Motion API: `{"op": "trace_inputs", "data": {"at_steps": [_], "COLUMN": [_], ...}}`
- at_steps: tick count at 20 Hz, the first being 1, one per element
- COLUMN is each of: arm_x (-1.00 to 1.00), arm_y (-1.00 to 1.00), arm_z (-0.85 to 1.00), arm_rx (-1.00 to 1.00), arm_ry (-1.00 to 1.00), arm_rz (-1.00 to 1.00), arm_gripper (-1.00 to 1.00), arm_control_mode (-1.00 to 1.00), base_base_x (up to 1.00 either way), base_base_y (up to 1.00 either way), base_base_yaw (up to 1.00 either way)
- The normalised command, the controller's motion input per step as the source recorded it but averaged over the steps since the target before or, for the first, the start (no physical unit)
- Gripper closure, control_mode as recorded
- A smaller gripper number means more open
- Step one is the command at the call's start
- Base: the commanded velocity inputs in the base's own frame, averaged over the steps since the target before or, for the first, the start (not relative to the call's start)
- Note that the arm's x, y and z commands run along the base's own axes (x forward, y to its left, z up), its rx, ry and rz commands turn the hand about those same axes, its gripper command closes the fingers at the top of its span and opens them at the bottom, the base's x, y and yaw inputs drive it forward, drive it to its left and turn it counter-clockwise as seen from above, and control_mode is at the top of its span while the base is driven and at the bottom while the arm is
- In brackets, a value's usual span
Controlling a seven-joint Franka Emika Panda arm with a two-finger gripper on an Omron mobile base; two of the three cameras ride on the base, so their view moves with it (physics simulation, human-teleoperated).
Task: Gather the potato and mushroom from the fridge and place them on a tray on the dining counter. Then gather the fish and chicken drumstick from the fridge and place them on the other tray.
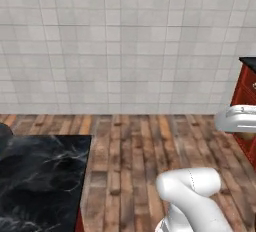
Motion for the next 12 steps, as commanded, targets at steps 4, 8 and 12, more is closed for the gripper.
{"op": "trace_inputs", "data": {"at_steps": [4, 8, 12], "arm_x": [0.0, 0.0, 0.0], "arm_y": [0.0, 0.0, 0.0], "arm_z": [0.0, 0.0, 0.0], "arm_rx": [0.0, 0.0, 0.0], "arm_ry": [0.0, 0.0, 0.0], "arm_rz": [0.0, 0.0, 0.0], "arm_gripper": [1.0, 1.0, 1.0], "arm_control_mode": [1.0, 1.0, 1.0], "base_base_x": [1.0, 1.0, 1.0], "base_base_y": [-0.46, -0.38, -0.26], "base_base_yaw": [0.23, 0.19, 0.31]}}
